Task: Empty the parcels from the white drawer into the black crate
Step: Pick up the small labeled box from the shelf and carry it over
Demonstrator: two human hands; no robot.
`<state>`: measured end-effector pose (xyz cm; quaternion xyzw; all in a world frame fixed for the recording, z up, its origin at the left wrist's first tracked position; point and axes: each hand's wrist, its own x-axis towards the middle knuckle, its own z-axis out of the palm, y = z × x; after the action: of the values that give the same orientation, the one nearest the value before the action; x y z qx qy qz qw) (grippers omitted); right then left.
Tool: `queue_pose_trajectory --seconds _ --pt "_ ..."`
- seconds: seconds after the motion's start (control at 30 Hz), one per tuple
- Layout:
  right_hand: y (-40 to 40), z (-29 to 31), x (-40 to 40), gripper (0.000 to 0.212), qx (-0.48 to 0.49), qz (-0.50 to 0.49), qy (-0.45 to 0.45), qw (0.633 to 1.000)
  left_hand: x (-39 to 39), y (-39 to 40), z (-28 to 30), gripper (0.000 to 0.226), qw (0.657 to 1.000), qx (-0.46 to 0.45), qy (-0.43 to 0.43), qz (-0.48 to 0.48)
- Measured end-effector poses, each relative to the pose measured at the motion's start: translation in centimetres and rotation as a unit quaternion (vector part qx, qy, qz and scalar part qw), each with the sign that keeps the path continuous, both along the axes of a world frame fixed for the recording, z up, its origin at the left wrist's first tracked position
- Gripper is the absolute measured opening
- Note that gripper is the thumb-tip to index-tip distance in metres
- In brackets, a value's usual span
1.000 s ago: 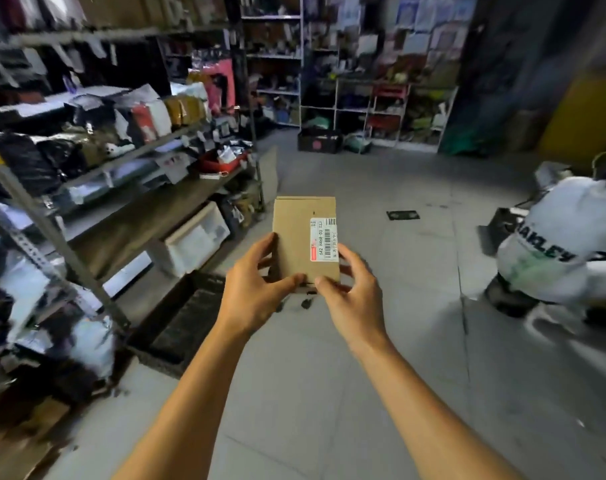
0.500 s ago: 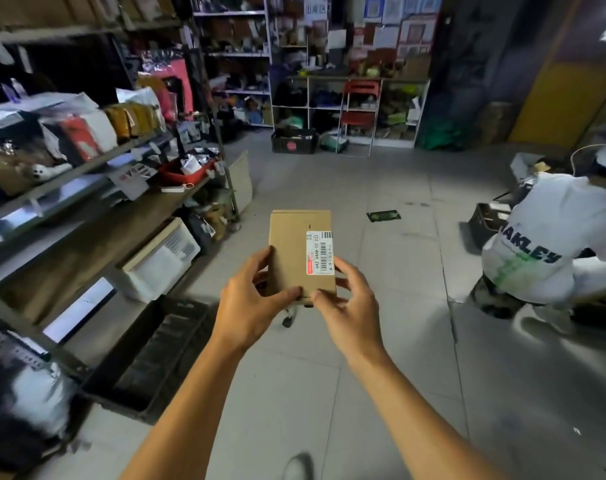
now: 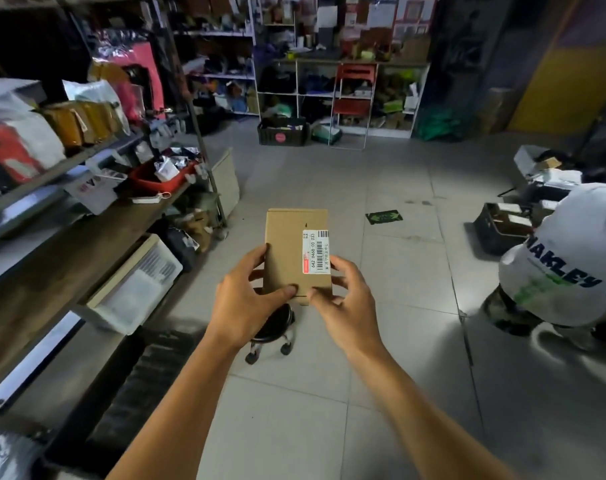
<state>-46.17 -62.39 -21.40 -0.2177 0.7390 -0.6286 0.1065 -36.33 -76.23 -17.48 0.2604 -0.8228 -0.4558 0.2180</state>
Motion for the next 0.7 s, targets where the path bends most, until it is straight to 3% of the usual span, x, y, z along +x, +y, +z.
queue_pose_trajectory --seconds 0.4,0.7 --pt "-11.8 -2.7 -15.7 0.058 0.022 0.026 -0.009 0.999 -15.8 -12.3 -3.7 0.086 0.999 0.028 -0.026 0.020" --pt "-23.7 -2.8 -28.2 0.059 0.043 0.112 -0.027 0.992 -26.1 -22.4 -4.1 0.086 0.993 0.067 -0.038 0.090"
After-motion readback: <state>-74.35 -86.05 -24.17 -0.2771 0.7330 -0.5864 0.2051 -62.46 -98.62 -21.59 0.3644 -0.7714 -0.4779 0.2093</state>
